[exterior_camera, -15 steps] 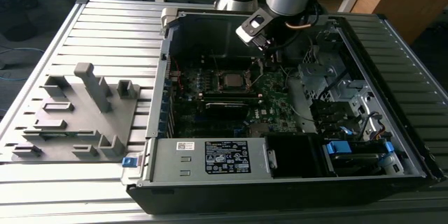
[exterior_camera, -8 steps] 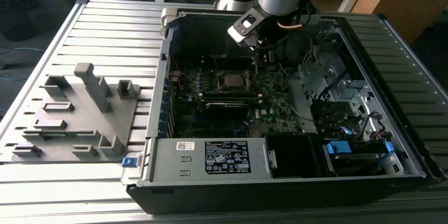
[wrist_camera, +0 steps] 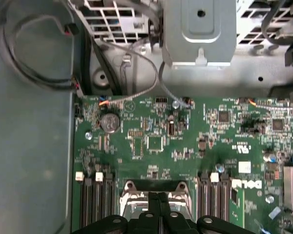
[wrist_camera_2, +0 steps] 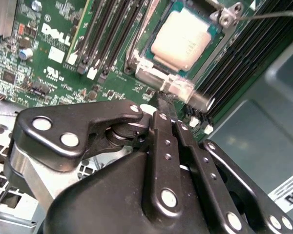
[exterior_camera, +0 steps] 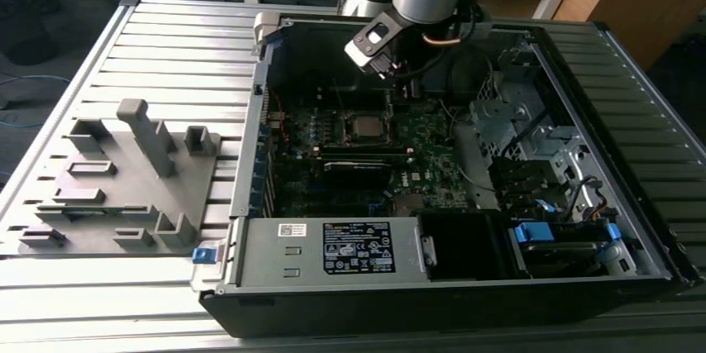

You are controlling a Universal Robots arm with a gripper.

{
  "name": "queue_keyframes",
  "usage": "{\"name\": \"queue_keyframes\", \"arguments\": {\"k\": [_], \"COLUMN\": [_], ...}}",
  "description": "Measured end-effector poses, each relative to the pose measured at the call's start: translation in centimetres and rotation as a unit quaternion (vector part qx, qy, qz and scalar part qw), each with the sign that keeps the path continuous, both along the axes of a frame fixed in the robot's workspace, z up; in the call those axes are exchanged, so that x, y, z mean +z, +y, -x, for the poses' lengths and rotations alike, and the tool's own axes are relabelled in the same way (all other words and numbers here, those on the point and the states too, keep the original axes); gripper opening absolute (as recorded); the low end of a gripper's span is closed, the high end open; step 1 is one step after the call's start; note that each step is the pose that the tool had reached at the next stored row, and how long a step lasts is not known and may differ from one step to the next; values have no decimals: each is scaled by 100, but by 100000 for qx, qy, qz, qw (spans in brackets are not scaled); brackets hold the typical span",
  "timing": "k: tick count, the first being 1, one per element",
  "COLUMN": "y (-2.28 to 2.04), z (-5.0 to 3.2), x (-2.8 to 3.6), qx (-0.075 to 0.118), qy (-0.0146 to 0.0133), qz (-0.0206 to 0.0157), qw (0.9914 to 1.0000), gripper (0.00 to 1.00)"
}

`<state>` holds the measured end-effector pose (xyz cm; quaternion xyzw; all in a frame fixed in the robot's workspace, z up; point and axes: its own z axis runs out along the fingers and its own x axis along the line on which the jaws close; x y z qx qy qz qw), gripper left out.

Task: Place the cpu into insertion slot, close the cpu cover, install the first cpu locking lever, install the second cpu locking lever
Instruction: 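Close the cpu cover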

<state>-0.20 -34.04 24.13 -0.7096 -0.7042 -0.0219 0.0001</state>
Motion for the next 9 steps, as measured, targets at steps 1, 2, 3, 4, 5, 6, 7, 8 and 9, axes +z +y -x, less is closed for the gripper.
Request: {"name": "queue_keyframes", "arguments": {"k": [1, 2, 3, 4, 5, 6, 7, 8, 9], "y": [0, 0, 0, 0, 0, 0, 0, 0, 0], "z": [17, 31, 46, 59, 70, 77, 80, 80, 80], "x": [-1, -2, -3, -4, -5, -6, -6, -6, -6], "qx": [-1, 3, -2, -6, -2, -3, -4, 2, 5], "qy": [-3, -2, -1, -5, -3, -4, 1, -2, 0], "qz": [-3, -4, -3, -6, -8, -6, -3, -3, -4], "qw": [100000, 100000, 100000, 100000, 100000, 100000, 100000, 100000, 100000], "gripper": [11, 11, 11, 11, 11, 11, 11, 11, 11]}}
